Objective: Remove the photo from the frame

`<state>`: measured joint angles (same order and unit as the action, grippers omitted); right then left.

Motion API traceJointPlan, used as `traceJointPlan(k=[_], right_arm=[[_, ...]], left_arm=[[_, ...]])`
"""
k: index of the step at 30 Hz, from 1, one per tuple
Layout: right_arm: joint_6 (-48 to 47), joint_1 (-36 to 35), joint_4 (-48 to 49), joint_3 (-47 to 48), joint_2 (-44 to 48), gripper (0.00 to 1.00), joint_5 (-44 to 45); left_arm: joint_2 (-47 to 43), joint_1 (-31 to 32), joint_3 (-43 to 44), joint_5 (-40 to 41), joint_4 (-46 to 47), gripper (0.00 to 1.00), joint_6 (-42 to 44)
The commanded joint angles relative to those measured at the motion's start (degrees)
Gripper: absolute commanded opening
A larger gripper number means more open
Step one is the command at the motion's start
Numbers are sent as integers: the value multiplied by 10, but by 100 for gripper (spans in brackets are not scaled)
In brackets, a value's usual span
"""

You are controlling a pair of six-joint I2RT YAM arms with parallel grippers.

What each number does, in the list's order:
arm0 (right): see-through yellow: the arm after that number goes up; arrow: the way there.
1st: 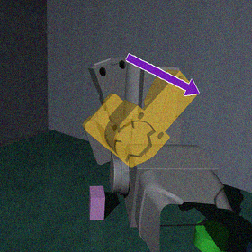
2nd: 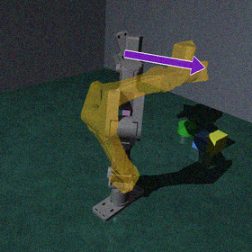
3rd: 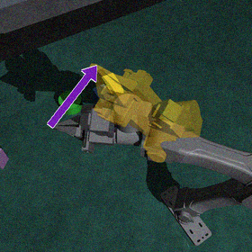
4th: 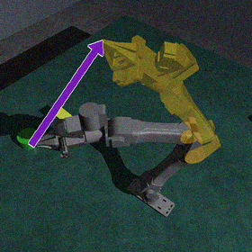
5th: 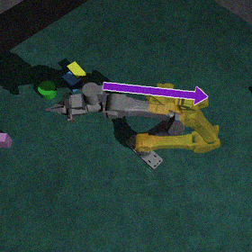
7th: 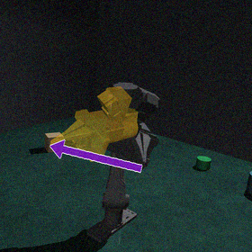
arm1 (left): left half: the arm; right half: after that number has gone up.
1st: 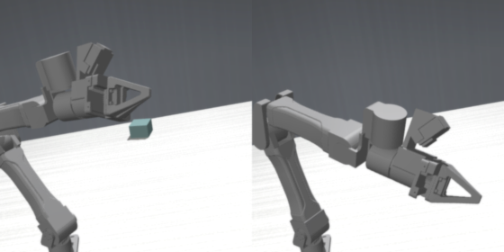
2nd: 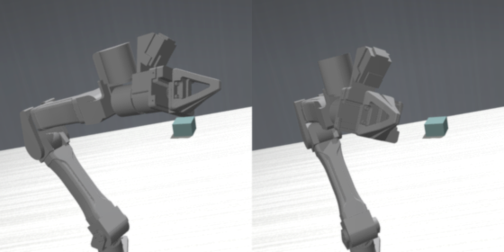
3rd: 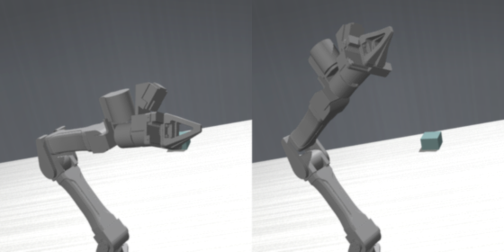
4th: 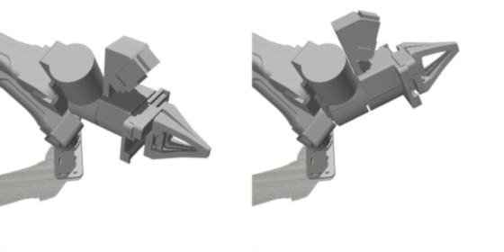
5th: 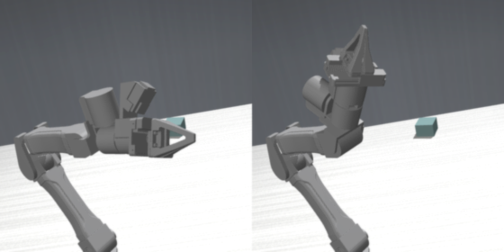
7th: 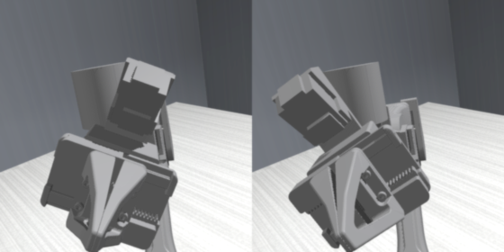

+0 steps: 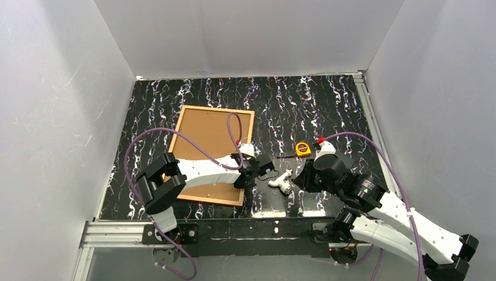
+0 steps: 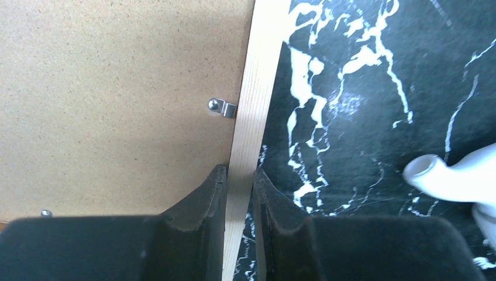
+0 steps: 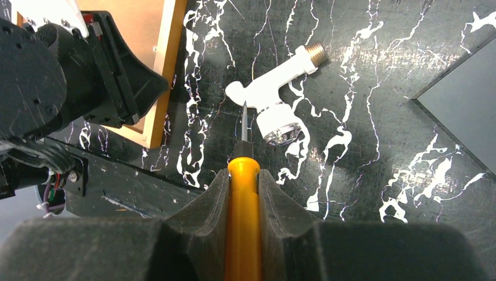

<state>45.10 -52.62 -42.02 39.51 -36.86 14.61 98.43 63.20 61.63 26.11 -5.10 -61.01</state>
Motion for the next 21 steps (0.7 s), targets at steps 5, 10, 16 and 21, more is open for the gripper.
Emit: traceJointPlan(k=[5,10,16,21], right_arm=[[7,1,4,-6,-12,1,10],[-6,1,28,0,-44,1,15],[-23,3,96,45,-122,1,-6],[-44,4,145,102,-228,1,1]], left_arm=[[-4,-39,-11,-113,74,45,8],[-99,-76,-31,-211,45,70,120],[-286,-180,-109,-302,-68,75,234],[-456,-294,-188,-304,-163,77,329]])
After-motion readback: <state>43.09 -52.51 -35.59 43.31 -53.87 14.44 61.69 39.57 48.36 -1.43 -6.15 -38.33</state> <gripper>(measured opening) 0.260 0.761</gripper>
